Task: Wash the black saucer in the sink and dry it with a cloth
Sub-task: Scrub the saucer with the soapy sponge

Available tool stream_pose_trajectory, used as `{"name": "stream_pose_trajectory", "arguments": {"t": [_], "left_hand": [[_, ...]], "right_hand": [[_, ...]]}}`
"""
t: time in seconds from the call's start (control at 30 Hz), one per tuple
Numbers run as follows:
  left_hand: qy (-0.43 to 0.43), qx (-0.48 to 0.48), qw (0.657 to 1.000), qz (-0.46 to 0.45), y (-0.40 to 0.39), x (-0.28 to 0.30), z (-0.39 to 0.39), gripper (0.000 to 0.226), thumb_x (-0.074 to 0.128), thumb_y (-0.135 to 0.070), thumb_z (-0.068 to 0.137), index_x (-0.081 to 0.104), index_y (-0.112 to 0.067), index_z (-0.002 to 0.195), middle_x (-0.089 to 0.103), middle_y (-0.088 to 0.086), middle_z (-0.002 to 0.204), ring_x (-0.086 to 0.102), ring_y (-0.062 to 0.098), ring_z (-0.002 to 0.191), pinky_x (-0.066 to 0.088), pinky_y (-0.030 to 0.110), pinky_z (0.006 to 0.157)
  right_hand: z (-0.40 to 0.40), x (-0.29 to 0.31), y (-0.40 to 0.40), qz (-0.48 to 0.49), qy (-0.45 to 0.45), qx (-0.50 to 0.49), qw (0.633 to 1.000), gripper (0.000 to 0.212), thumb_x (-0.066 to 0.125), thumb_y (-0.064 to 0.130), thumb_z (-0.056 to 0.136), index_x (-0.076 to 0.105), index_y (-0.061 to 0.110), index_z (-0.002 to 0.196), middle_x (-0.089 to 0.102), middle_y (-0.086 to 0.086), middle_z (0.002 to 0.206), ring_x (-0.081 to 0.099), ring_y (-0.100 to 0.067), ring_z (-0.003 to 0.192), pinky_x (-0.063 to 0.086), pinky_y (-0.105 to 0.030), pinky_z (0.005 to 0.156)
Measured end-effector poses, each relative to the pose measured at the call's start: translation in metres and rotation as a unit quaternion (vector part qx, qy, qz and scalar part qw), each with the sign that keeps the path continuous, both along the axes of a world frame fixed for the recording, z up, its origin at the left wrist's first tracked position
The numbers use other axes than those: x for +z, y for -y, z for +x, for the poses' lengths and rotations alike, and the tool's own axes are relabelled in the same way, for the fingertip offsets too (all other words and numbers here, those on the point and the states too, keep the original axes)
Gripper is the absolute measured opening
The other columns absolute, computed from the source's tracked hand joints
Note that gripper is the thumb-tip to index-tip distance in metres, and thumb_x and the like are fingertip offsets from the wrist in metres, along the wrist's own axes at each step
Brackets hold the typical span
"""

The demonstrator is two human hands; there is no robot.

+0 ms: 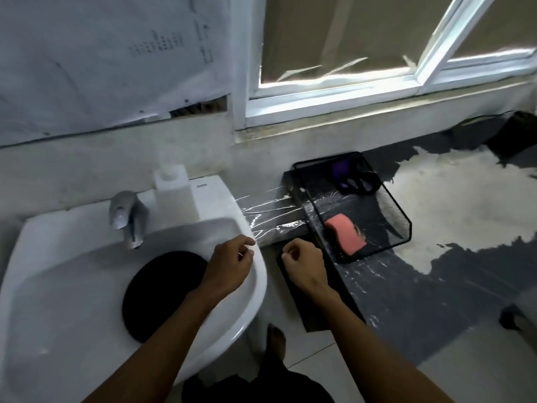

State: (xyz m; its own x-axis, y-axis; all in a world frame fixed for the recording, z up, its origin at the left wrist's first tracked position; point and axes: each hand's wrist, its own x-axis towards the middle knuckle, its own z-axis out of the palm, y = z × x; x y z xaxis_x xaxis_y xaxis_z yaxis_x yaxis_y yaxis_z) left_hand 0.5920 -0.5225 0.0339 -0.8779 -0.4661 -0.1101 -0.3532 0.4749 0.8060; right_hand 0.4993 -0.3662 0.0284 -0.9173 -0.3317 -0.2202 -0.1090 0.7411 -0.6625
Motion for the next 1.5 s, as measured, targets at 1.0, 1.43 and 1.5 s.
{"name": "stream_pose_trajectory", "arguments": {"t": [1.0, 1.43, 1.5], "left_hand": [[0.012, 0.096, 0.991, 0.091, -0.026, 0.017, -0.066, 0.011, 0.064, -0.015, 0.09, 0.068, -0.016, 0.101, 0.071, 0.002, 0.08, 0.07, 0.015, 0.066, 0.049, 0.02, 0.059], [-0.036, 0.203, 0.876, 0.437, 0.064, 0.091, 0.036, 0.024, 0.064, -0.009, 0.089, 0.063, -0.005, 0.112, 0.073, 0.02, 0.1, 0.071, 0.037, 0.086, 0.058, 0.042, 0.067], [-0.045, 0.23, 0.867, 0.439, 0.076, 0.098, 0.047, 0.021, 0.062, -0.011, 0.091, 0.062, -0.007, 0.111, 0.074, 0.021, 0.096, 0.072, 0.038, 0.084, 0.059, 0.038, 0.063]], "right_hand": [[-0.127, 0.002, -0.048, -0.161, 0.138, 0.01, 0.977, 0.024, 0.074, 0.01, 0.07, 0.07, 0.018, 0.092, 0.074, -0.005, 0.082, 0.071, -0.026, 0.073, 0.06, -0.044, 0.066], [-0.031, 0.091, 0.119, -0.095, 0.23, 0.354, 0.901, 0.043, 0.073, 0.019, 0.051, 0.069, 0.025, 0.094, 0.072, -0.014, 0.087, 0.066, -0.017, 0.072, 0.054, -0.036, 0.068], [-0.031, 0.1, 0.141, -0.102, 0.219, 0.351, 0.905, 0.042, 0.078, 0.03, 0.054, 0.072, 0.028, 0.096, 0.071, -0.005, 0.089, 0.067, -0.016, 0.078, 0.054, -0.035, 0.073]]}}
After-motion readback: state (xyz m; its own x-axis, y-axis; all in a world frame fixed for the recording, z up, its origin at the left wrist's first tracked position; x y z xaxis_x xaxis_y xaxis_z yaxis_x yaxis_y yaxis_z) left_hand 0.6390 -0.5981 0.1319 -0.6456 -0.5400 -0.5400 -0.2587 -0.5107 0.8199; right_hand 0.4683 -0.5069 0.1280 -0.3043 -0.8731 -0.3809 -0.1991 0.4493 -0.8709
